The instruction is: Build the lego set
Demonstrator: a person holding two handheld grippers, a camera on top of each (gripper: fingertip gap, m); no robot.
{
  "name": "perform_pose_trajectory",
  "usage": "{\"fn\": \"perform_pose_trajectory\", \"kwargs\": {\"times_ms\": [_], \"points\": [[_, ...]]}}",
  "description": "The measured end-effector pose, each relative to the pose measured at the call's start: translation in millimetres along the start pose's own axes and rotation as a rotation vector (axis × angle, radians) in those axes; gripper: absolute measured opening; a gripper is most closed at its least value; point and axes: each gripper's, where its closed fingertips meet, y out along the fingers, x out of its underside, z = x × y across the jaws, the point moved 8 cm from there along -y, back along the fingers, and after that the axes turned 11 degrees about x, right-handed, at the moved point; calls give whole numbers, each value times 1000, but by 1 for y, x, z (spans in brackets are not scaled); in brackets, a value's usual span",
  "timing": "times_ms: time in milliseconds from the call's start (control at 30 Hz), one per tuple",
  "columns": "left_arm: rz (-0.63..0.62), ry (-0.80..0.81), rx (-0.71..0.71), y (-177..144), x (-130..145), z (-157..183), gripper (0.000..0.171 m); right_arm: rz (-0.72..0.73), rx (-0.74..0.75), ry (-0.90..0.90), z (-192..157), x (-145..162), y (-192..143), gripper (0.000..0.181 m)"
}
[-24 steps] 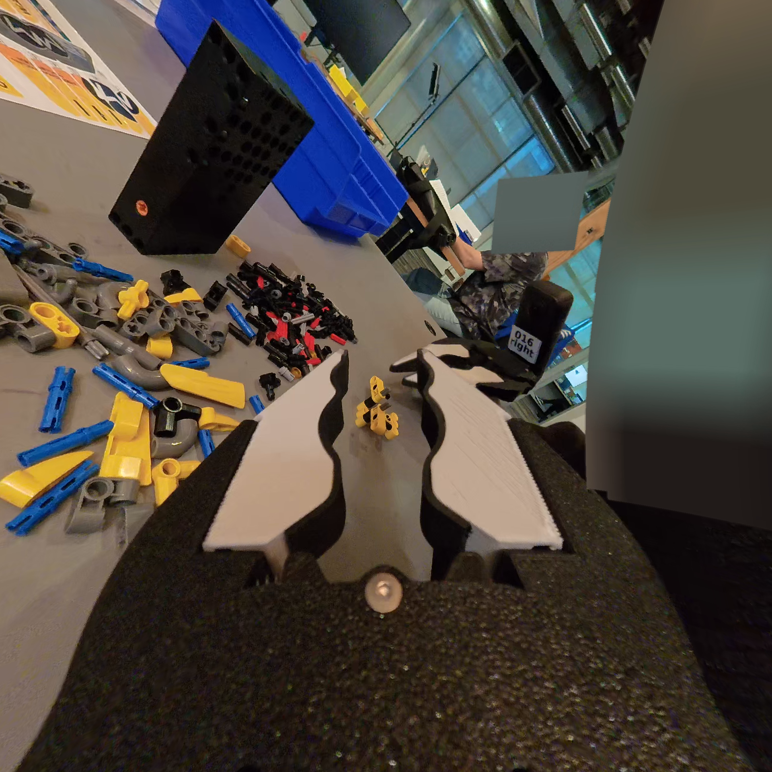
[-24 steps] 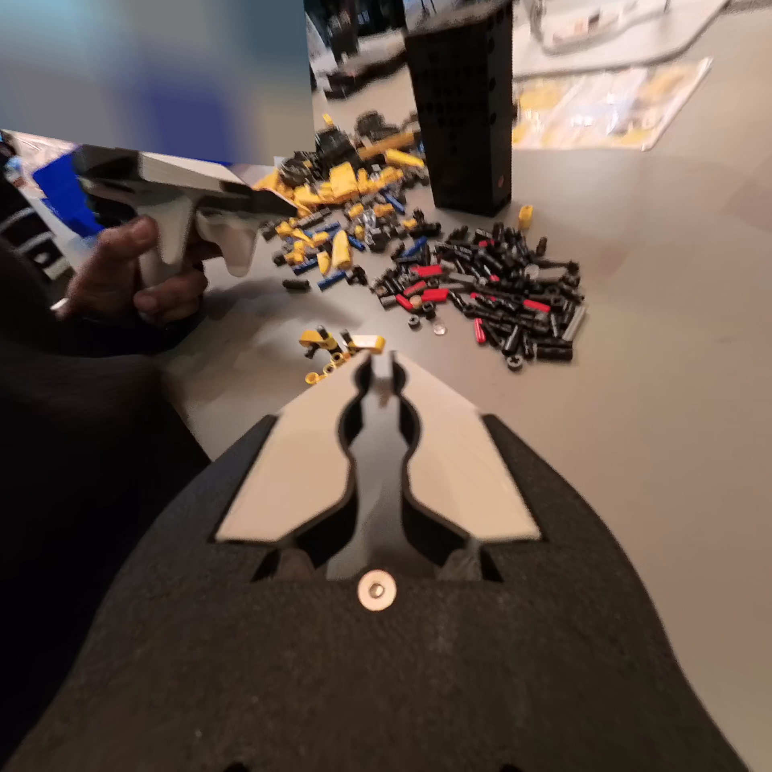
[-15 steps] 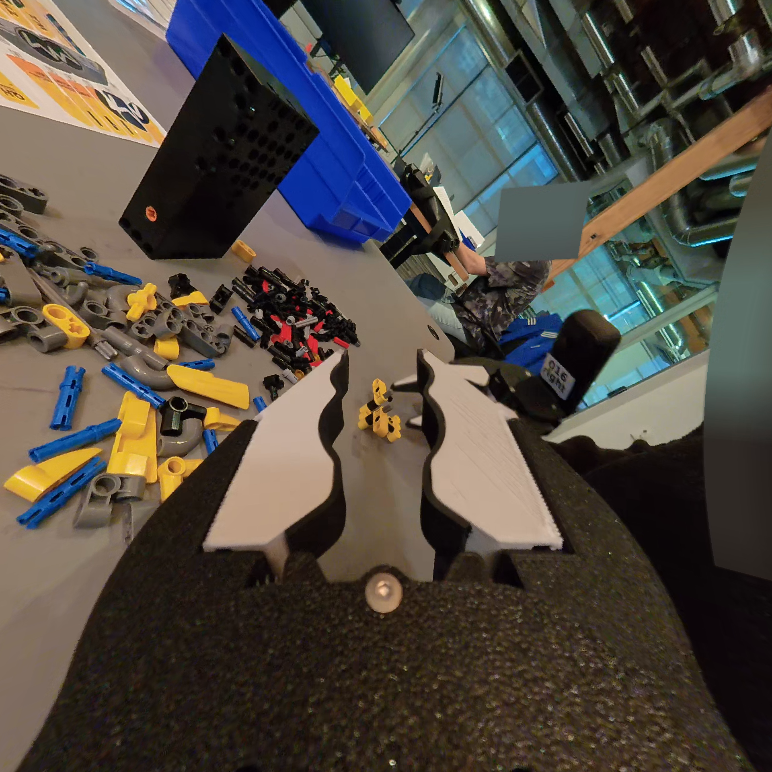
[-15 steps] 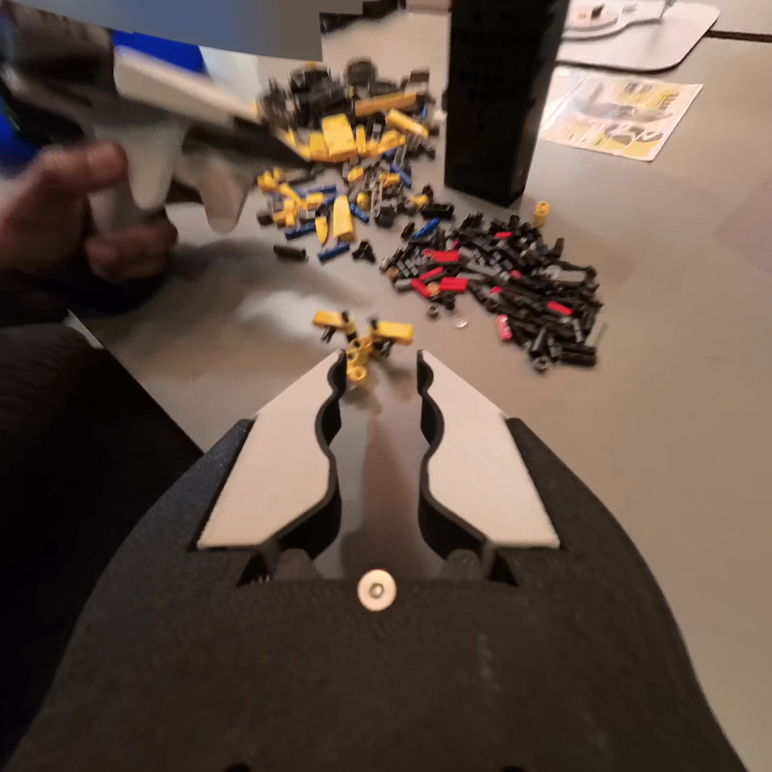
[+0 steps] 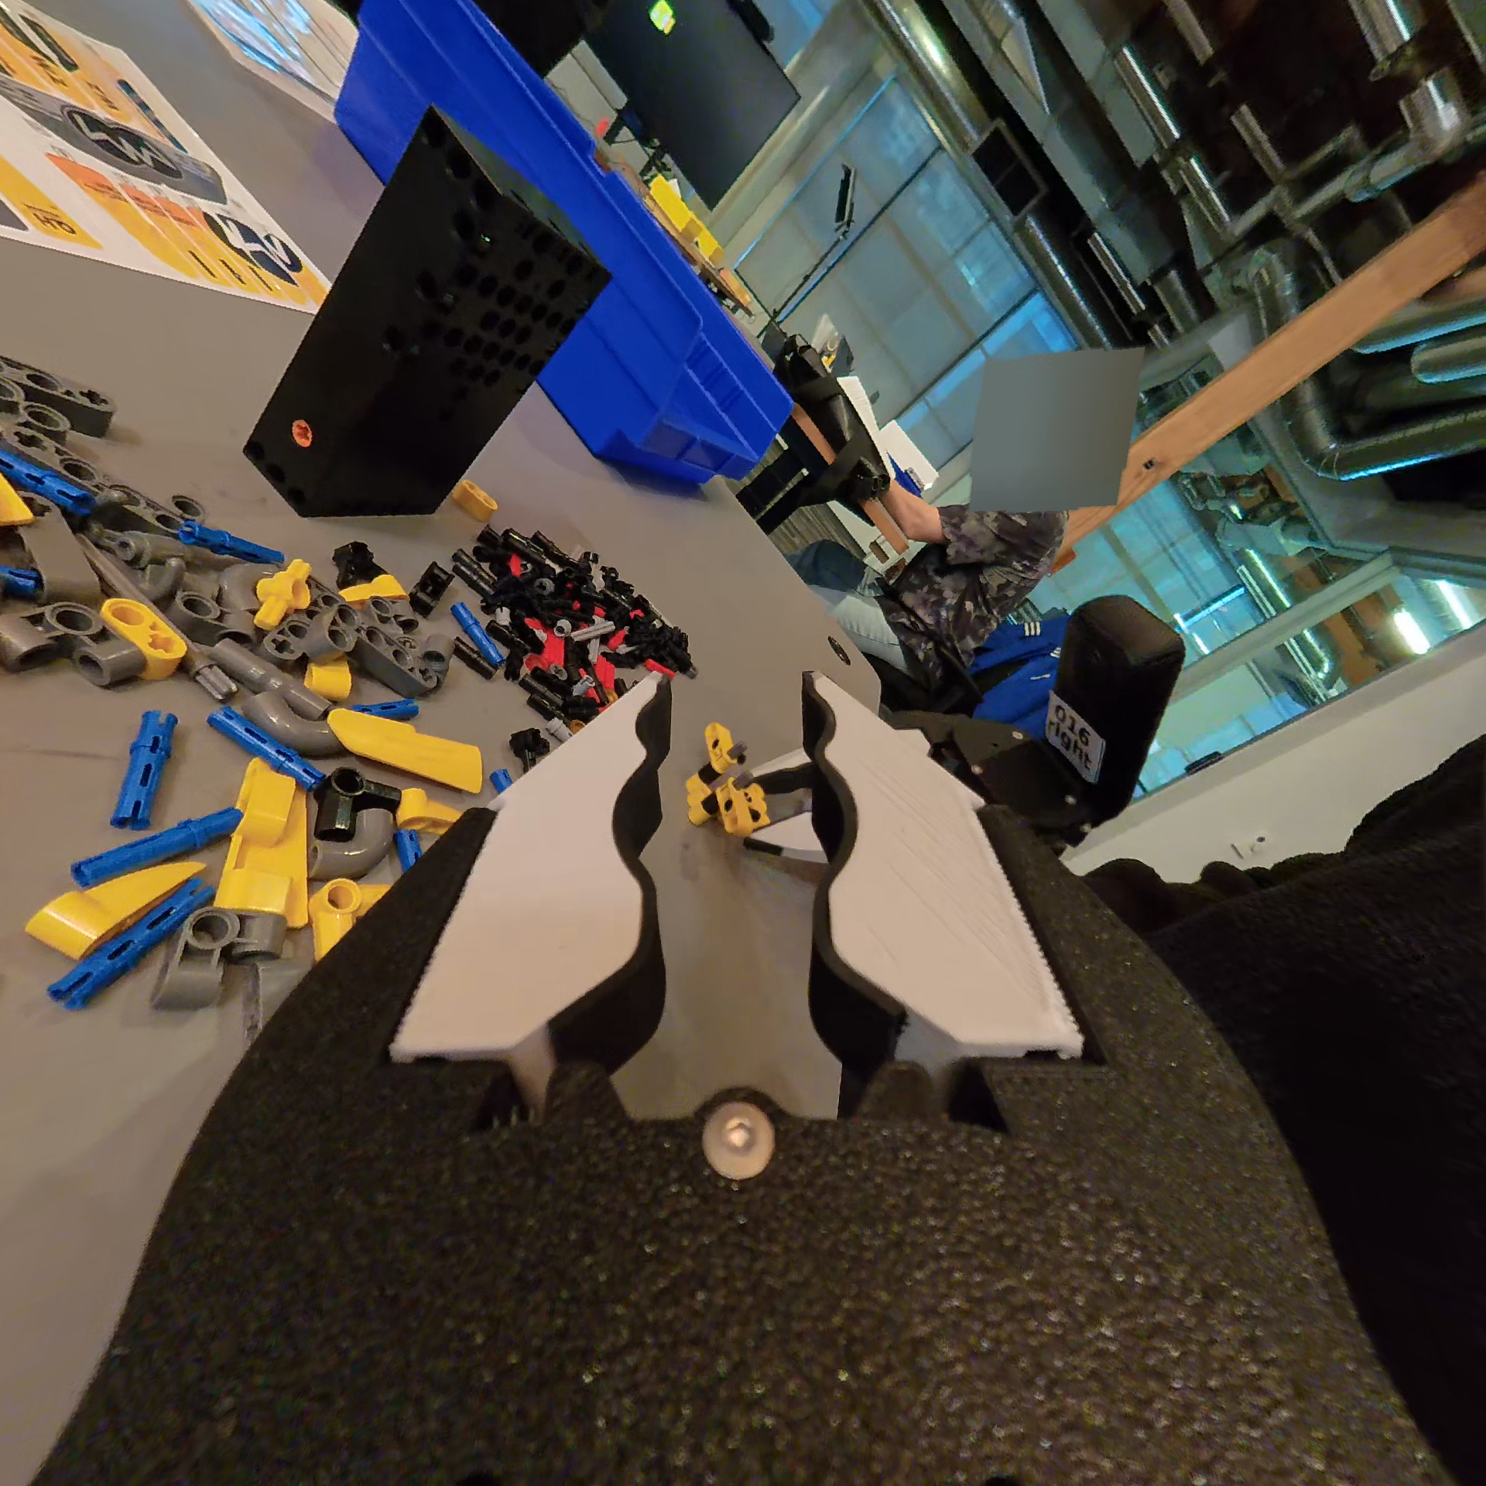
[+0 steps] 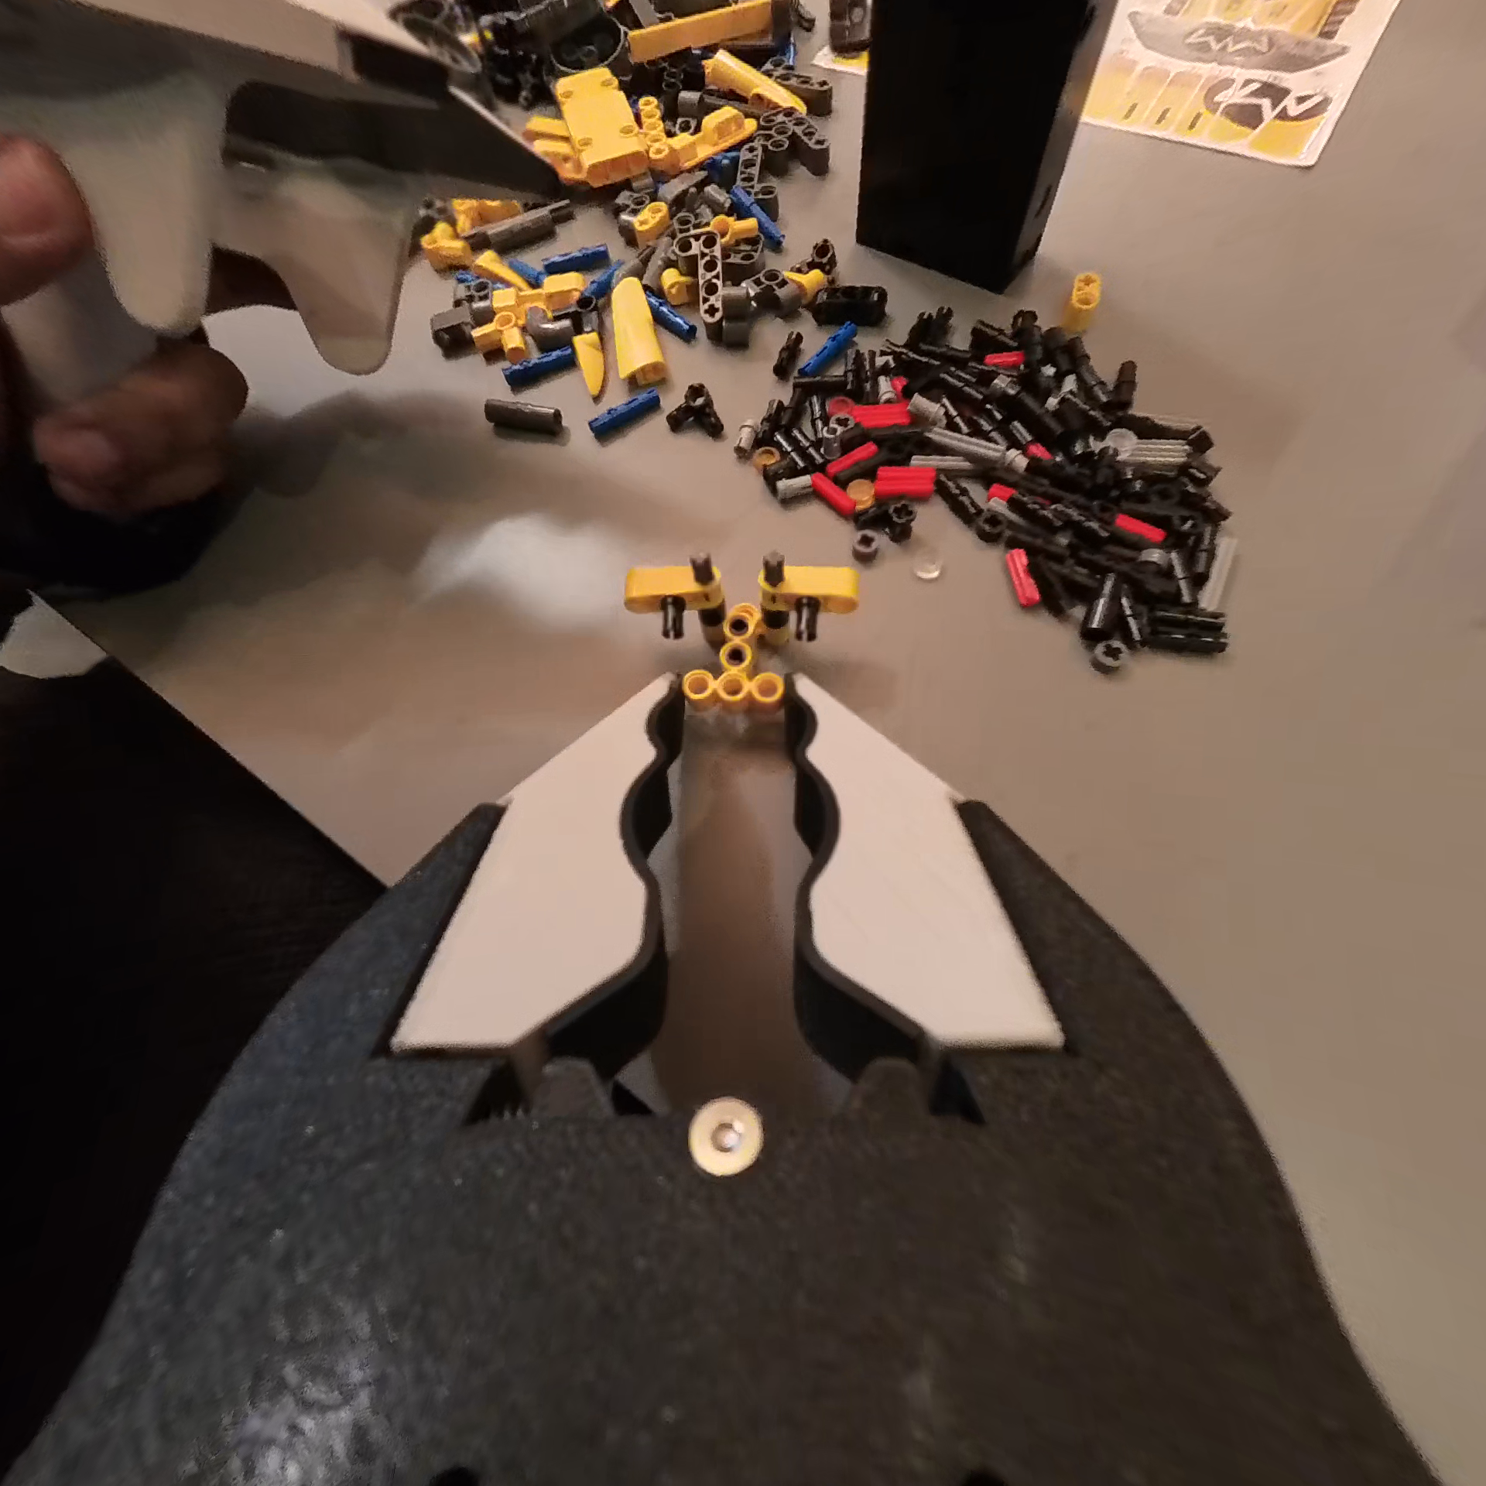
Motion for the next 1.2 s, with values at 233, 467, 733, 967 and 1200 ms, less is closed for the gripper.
{"fn": "perform_pose_trajectory", "kwargs": {"times_ms": [233, 467, 733, 967, 1200], "points": [[-3, 1, 1, 0, 0, 0, 32, 30, -70, 71, 5, -1, -1, 24], [-5, 0, 6, 1, 0, 0, 32, 105, -127, 101, 7, -5, -7, 24], [-7, 9, 17, 1, 0, 2, 32, 245, -142, 36, 10, -22, -18, 24], [34, -7, 113, 0, -2, 6, 32, 443, -173, -117, 4, -48, -28, 24], [235, -26, 470, -9, -13, 31, 32, 607, -489, -73, -4, -75, -38, 24]]}}
